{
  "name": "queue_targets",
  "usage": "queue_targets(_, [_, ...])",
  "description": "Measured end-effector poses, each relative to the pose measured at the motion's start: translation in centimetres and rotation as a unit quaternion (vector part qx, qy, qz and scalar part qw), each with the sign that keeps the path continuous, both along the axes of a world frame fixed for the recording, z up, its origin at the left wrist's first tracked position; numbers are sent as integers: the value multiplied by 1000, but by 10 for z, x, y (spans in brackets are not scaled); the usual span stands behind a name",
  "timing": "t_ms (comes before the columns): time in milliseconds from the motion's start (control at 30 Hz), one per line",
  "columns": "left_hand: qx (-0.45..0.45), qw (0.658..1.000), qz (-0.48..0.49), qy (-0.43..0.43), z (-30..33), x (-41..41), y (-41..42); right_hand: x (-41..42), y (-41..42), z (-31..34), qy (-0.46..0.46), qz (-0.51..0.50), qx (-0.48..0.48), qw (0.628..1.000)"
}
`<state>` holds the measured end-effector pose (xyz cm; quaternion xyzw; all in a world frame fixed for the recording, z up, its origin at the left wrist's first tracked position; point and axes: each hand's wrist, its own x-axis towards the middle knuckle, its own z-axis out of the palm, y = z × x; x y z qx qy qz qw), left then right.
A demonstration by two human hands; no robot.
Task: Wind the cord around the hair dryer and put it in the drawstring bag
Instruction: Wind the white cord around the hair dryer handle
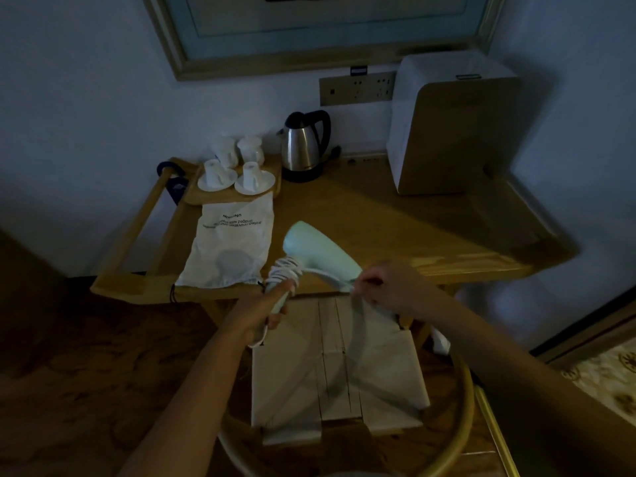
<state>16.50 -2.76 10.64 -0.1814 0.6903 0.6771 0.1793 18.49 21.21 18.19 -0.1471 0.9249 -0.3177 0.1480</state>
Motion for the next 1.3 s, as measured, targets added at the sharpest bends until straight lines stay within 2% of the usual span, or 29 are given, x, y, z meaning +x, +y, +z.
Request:
queue_targets(133, [73, 997, -17, -22, 1, 0, -5, 13, 7, -27, 11, -44, -63, 997])
queue_targets(200, [61, 998, -8, -30, 2, -1, -1, 22, 5, -33, 52, -52, -103, 992])
queue_targets(300, [-19, 999, 12, -28, 4, -6, 0, 37, -5, -32, 116, -27, -163, 979])
queue_targets(367, [35, 998, -13, -50, 5, -5, -3, 38, -5, -34, 114, -30, -167, 979])
queue_targets(467, [89, 993, -51, -50, 8, -1, -11, 29, 6, -46, 26, -45, -172, 984])
queue_targets(567, [127, 988, -53, -69, 9, 2, -12, 28, 17, -68, -83, -68, -207, 972])
queue_targets(700, [193, 979, -5, -61, 9, 1, -14, 37, 20, -90, -92, -20, -269, 958])
queue_targets(800, [287, 958, 6, -28, 15, -1, -20, 36, 23, -101, -128, 8, -283, 950])
queue_targets(933, [363, 930, -57, 17, 29, 6, -22, 13, 34, -102, -249, -73, -367, 893])
queue_targets(967, [364, 928, -76, 24, 32, 9, -21, 5, 37, -100, -255, -78, -352, 897])
queue_targets(1067, [341, 929, -141, 32, 37, 16, -22, -21, 41, -86, -240, -57, -266, 932])
queue_targets(1133, [284, 927, -226, 92, 42, 22, -24, -39, 42, -71, -225, -56, -219, 948])
queue_targets(1167, [221, 934, -253, 122, 47, 26, -24, -48, 42, -63, -211, -51, -198, 956])
queue_targets(1233, [73, 960, -246, 110, 58, 28, -25, -64, 43, -46, -178, -52, -155, 970])
queue_targets(1300, [-61, 946, -298, 110, 65, 25, -19, -79, 47, -28, -132, -55, -80, 987])
